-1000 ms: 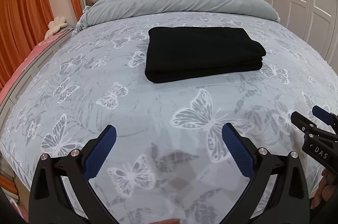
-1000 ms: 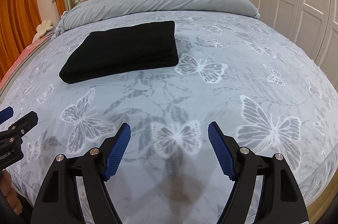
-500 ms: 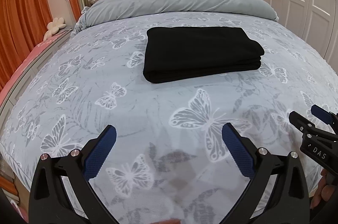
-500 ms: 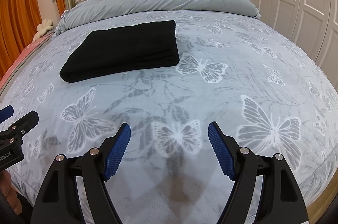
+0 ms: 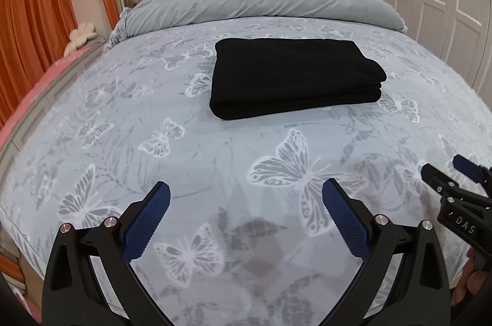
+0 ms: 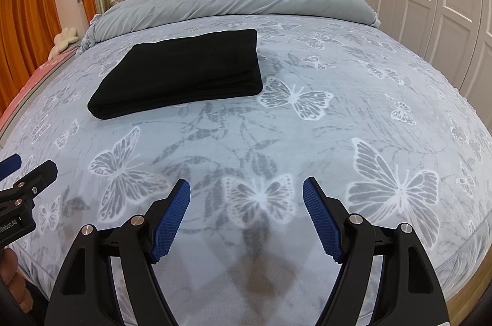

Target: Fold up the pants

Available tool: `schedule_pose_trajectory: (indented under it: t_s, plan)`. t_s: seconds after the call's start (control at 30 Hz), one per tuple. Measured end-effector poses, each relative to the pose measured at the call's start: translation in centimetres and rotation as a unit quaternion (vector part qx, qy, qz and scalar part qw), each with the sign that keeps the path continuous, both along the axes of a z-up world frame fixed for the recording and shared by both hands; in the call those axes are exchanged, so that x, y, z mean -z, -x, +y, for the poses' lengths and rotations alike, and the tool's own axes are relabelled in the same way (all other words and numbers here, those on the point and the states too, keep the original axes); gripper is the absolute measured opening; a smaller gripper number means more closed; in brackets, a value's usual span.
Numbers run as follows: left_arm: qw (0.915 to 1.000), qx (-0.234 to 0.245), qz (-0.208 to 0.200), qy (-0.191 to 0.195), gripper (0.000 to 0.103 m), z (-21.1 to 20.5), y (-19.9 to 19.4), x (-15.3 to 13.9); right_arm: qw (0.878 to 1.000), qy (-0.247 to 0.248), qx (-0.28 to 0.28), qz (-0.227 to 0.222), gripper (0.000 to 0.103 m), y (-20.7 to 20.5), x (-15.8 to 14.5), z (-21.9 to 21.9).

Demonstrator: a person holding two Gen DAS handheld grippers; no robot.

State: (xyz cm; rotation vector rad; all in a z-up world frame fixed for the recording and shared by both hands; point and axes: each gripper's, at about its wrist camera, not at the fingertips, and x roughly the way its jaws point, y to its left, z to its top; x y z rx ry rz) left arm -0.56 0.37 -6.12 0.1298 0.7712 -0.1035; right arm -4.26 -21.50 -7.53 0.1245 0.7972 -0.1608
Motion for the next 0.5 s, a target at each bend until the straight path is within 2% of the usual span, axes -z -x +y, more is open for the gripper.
schedule_pose_trajectory:
  t_s: [0.17, 0.5]
  plan:
    - [0.9998, -0.015, -0.007, -0.007, 0.096, 0.49, -0.23, 0.09, 1.000, 0.001, -0.006, 0.002, 0.073, -0.15, 0.21, -0.10]
    - [0.9999, -0.004, 0.000, -0.017, 0.095, 0.11, -0.41, 0.50, 1.000, 0.001, -0.010, 0.004, 0.073, -0.27, 0.41, -0.47]
